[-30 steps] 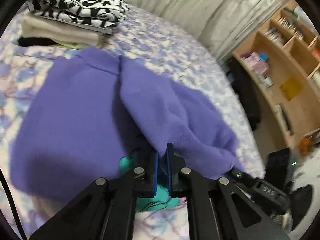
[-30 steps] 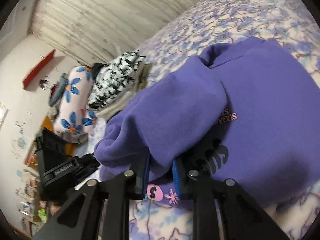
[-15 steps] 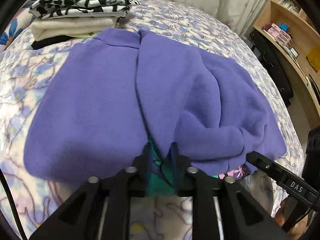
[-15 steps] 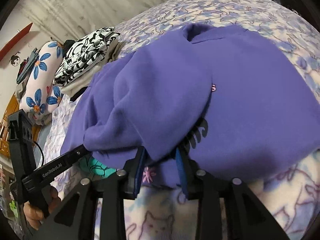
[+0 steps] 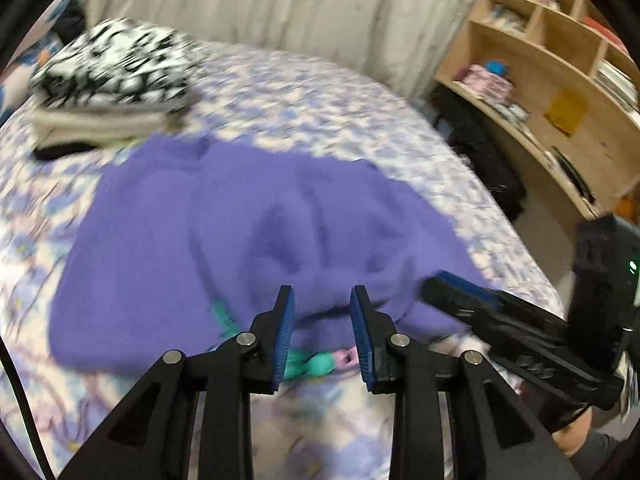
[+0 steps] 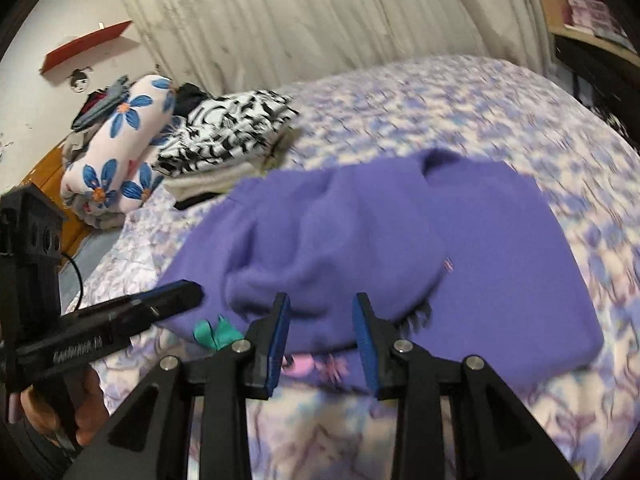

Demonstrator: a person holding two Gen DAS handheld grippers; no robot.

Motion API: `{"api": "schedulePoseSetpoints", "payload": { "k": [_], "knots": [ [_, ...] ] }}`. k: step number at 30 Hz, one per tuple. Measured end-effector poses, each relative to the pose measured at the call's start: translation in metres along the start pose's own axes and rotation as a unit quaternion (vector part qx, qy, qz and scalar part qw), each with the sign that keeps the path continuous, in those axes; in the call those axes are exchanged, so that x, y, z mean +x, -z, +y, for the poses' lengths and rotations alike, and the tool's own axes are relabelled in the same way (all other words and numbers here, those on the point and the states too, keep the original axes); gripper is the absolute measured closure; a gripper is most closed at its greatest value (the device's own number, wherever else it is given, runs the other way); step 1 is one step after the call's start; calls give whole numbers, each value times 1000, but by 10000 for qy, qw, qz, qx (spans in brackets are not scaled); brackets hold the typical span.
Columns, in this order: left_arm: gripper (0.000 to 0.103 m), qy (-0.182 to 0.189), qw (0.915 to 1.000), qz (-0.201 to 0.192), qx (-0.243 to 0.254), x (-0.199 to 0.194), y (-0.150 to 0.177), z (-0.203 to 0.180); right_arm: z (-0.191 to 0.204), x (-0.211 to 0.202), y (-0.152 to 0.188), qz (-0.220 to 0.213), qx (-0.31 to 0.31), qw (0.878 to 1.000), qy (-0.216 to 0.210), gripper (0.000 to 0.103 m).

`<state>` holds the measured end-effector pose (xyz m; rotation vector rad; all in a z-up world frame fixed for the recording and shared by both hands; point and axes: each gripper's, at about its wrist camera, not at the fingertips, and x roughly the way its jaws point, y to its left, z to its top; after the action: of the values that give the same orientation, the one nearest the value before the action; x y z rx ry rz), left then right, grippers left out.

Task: Fold large clothes
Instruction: 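Release the hoodie and smooth the folded bundle flat with both tools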

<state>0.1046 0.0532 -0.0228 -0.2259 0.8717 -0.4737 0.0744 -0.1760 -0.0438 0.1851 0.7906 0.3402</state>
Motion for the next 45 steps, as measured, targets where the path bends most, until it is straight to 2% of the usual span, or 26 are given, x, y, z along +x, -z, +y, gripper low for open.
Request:
{"api": "schedulePoseSetpoints", "payload": {
  "k": [3,5,7,10,11,12,14,20,23,25,30,33,37,40,43,45],
  "knots": [
    [79,-103,9998,-42,178,16,-11,-9,4,20,-13,82,-188,9998,-17,89],
    [80,-189,9997,-4,127,33,-21,-5,1,34,-18,149,-204,9997,47,89],
    [81,-266,9996,120,48,50,-26,3,-4,45,-20,214,-170,9996,80,89],
    [78,-477,9977,440,-176,77,-20,20,-19,70,-12,573,-23,9980,271,100],
    [78,-417,9969,567,-346,87,-16,28,-23,78,-8,716,53,9970,291,103],
    [78,-339,9966,566,-487,90,-12,33,-30,85,-2,801,199,9963,217,103],
    [77,-331,9971,520,-439,91,-10,33,-37,86,3,754,403,9963,86,103],
    [77,-303,9983,405,-299,82,-6,28,-37,80,3,771,358,9963,98,103],
    [75,-386,9983,373,-210,73,-9,24,-37,71,-5,787,435,9959,-26,103],
    [71,-484,9983,287,-133,65,-13,17,-32,66,-13,702,441,9966,-42,103],
    [49,-592,9982,-84,-64,48,-34,9,-24,57,-37,411,372,9984,-56,99],
    [46,-691,9973,-257,-75,51,-54,9,-20,64,-52,302,312,9990,-37,99],
    [48,-784,9964,-201,-245,70,-72,18,-16,83,-69,257,263,9993,-21,99],
    [48,-769,9959,51,-473,89,-75,30,-29,106,-72,467,360,9982,51,99],
    [46,-1158,9917,235,-499,106,-69,42,-48,122,-64,669,384,9954,567,103],
    [46,-1260,9909,230,-405,109,-62,47,-61,121,-57,650,529,9959,345,103]
  ]
}}
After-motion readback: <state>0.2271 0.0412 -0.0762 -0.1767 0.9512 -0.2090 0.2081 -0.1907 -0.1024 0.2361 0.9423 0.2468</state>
